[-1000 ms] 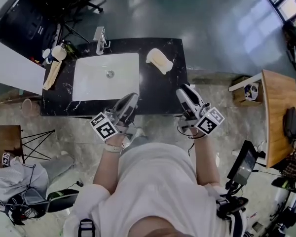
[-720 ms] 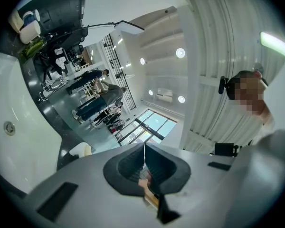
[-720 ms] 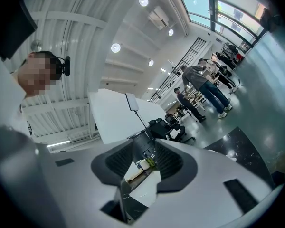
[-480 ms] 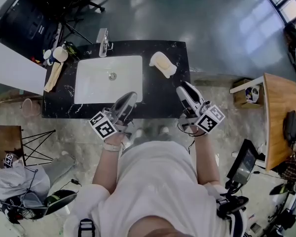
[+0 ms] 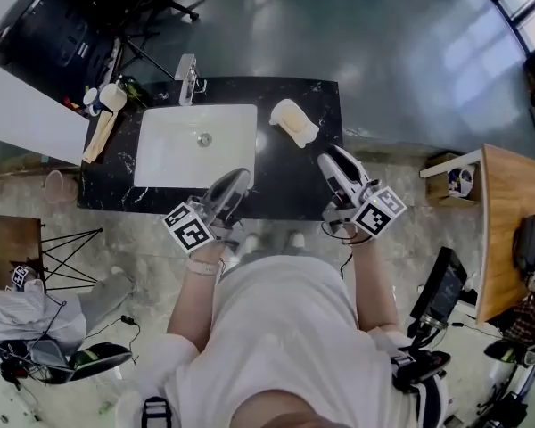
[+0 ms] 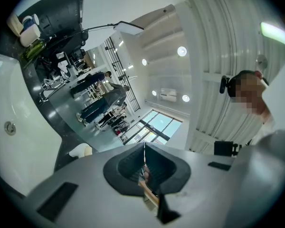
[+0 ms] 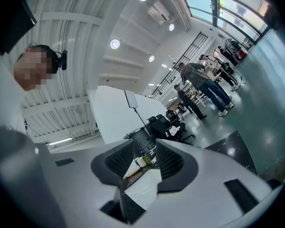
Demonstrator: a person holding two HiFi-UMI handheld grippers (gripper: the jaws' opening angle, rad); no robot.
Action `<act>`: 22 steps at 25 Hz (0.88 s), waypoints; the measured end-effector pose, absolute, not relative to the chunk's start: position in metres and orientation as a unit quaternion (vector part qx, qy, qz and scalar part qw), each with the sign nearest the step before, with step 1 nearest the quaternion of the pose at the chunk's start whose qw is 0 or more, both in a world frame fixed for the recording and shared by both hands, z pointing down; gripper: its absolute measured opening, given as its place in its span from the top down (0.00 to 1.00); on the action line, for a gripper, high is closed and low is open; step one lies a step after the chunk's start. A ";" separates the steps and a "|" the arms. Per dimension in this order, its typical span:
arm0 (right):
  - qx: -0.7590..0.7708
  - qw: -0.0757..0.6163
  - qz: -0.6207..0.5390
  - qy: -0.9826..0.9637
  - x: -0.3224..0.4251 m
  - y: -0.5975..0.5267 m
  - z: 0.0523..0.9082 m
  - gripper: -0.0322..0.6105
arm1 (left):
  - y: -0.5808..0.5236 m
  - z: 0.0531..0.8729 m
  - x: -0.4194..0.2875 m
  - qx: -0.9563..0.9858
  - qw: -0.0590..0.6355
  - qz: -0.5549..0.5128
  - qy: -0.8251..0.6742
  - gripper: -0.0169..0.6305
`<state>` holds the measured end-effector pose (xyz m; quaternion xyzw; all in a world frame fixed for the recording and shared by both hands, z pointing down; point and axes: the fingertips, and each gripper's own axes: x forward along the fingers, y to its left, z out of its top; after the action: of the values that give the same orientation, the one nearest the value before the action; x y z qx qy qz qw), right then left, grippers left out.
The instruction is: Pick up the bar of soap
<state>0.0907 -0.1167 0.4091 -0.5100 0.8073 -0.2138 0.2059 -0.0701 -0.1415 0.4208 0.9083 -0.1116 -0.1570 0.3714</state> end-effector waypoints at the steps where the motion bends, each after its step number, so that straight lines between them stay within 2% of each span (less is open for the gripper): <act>1: -0.509 0.203 -0.213 0.809 0.091 -0.119 0.410 0.73 | -0.142 0.422 -0.070 0.908 0.371 -0.157 -0.115 0.96; 12: -0.492 0.157 -0.216 0.828 0.103 -0.161 0.427 0.73 | -0.156 0.426 -0.073 0.902 0.364 -0.162 -0.165 0.96; 16: -0.485 0.138 -0.222 0.834 0.111 -0.182 0.445 0.70 | -0.160 0.428 -0.076 0.899 0.360 -0.164 -0.187 0.96; 22: -0.482 0.070 -0.225 0.844 0.113 -0.220 0.482 0.64 | -0.166 0.436 -0.087 0.890 0.358 -0.163 -0.230 0.96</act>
<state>0.1133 -0.2196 0.4818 -0.4815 0.8442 -0.2249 0.0695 -0.0871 -0.1657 0.4356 0.8902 -0.2295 -0.1626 0.3585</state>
